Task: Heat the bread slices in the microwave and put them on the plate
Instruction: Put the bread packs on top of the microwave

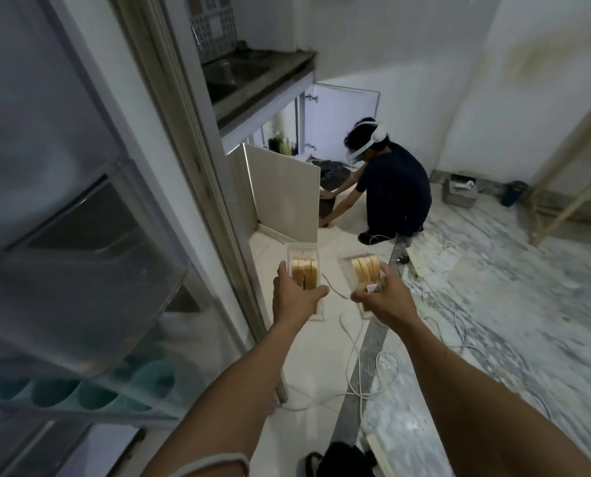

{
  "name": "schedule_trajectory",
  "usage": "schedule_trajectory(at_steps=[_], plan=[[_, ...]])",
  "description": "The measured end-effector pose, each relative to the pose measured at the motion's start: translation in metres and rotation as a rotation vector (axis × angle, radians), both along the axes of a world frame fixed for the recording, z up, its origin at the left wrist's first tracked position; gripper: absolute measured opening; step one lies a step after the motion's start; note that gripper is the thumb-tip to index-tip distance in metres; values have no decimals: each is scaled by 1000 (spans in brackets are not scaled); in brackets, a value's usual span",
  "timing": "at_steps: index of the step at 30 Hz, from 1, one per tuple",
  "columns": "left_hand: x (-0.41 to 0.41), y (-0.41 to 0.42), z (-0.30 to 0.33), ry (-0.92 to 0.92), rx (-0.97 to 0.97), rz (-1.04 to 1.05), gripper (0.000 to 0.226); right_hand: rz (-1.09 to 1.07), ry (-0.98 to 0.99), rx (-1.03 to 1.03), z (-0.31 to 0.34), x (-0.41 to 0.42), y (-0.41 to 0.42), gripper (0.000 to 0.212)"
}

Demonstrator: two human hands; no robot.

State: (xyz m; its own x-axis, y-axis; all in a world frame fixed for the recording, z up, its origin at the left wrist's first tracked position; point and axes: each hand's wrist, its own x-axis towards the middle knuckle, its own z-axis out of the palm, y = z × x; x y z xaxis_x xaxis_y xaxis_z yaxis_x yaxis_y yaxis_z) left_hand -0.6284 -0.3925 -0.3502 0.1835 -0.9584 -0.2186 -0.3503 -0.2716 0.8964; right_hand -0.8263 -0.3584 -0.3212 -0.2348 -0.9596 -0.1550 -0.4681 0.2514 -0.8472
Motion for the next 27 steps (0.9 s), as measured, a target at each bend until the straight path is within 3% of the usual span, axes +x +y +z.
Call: schedule_trajectory(at_steps=[6, 13, 17, 21, 27], plan=[[-15, -71, -4, -15, -70, 118, 115, 43, -6, -9, 4, -6, -84, 66], [-25, -198, -17, 23, -68, 308, 109, 163, 2, 3, 0, -1, -247, 70], [-14, -273, -22, 62, -51, 427, 107, 293, 4, -7, 3, 7, -343, 69], [8, -333, -11, 124, -102, 528, 91, 390, 5, -14, 10, 24, -422, 60], [71, -390, 0, 77, -142, 642, 109, 540, 56, -27, 20, 81, -504, 70]])
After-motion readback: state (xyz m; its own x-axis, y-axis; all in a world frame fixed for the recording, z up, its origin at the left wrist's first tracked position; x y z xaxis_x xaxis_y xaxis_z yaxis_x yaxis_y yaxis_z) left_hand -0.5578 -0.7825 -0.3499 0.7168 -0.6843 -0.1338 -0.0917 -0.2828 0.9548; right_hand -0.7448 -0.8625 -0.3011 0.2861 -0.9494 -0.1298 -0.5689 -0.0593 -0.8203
